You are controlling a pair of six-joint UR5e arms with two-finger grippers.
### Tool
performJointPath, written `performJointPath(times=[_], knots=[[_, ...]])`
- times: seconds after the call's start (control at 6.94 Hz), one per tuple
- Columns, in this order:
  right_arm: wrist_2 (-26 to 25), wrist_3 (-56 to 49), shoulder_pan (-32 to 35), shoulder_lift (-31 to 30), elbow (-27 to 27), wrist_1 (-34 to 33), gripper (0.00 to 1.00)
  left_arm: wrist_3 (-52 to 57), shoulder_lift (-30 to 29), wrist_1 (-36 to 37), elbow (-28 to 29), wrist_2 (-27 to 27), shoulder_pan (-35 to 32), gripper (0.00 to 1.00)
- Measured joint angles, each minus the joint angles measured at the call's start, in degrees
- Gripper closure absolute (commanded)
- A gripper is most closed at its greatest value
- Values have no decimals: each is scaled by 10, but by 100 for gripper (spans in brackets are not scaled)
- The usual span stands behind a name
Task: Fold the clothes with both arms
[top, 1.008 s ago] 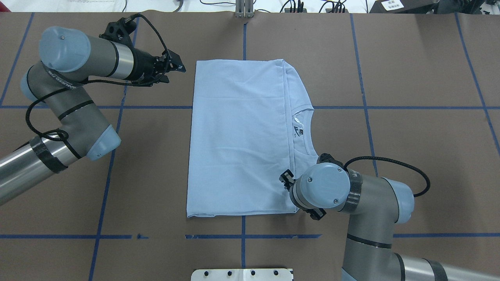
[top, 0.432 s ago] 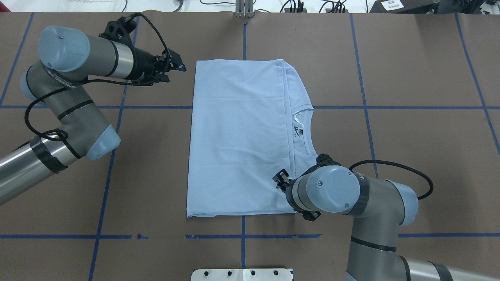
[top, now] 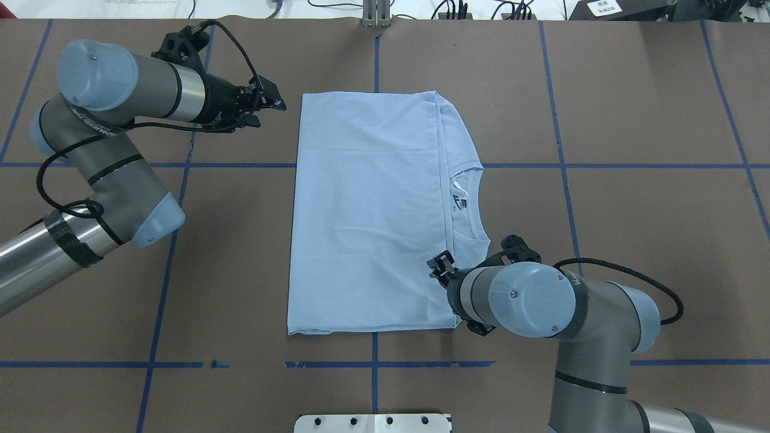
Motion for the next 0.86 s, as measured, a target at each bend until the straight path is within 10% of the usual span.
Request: performJointPath(times=[0.86], knots=[[-8,0,-29,-16,-19,20,10,0,1,1,-3,0,0,31]])
